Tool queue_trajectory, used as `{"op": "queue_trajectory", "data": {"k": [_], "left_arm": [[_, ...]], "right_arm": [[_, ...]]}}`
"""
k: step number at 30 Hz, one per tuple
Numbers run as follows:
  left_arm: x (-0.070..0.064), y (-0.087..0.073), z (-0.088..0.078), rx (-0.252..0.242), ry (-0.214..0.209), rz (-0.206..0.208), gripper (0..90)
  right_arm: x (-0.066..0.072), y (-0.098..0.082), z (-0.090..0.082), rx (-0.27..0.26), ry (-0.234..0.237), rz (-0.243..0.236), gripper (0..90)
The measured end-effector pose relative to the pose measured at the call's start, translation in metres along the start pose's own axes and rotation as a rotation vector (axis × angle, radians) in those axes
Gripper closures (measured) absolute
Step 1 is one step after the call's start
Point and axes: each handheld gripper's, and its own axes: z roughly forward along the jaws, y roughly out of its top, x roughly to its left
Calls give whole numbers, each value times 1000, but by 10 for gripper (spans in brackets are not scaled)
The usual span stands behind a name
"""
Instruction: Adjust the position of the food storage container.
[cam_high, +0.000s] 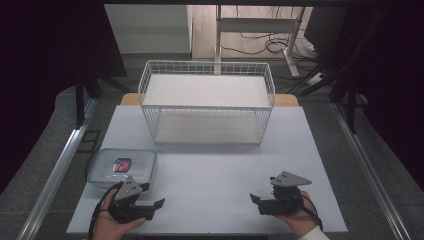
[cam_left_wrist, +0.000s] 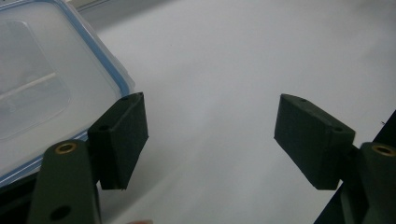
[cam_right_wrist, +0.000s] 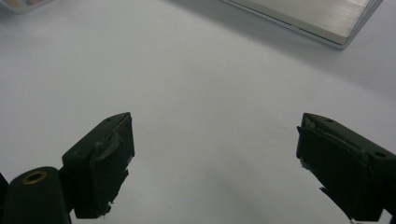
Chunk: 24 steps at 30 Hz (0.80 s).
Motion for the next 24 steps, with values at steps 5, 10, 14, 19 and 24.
{"op": "queue_trajectory", "data": {"k": [5, 10, 14, 19, 24], "left_arm": [[0, 0, 0, 2, 0, 6, 255], [-1, 1, -2, -1, -2, 12, 255], [-1, 4, 0, -5, 0, 9, 255], [-6, 11, 4, -10, -4, 22, 254], [-7, 15, 1, -3, -3, 10, 254]], "right_arm": [[1, 0, 0, 6, -2, -1, 113], [0, 1, -1, 6, -1, 7, 117], [1, 0, -3, 10, -3, 15, 131], [2, 0, -5, 14, -8, 12, 145], [-1, -2, -5, 9, 1, 12, 155]]}}
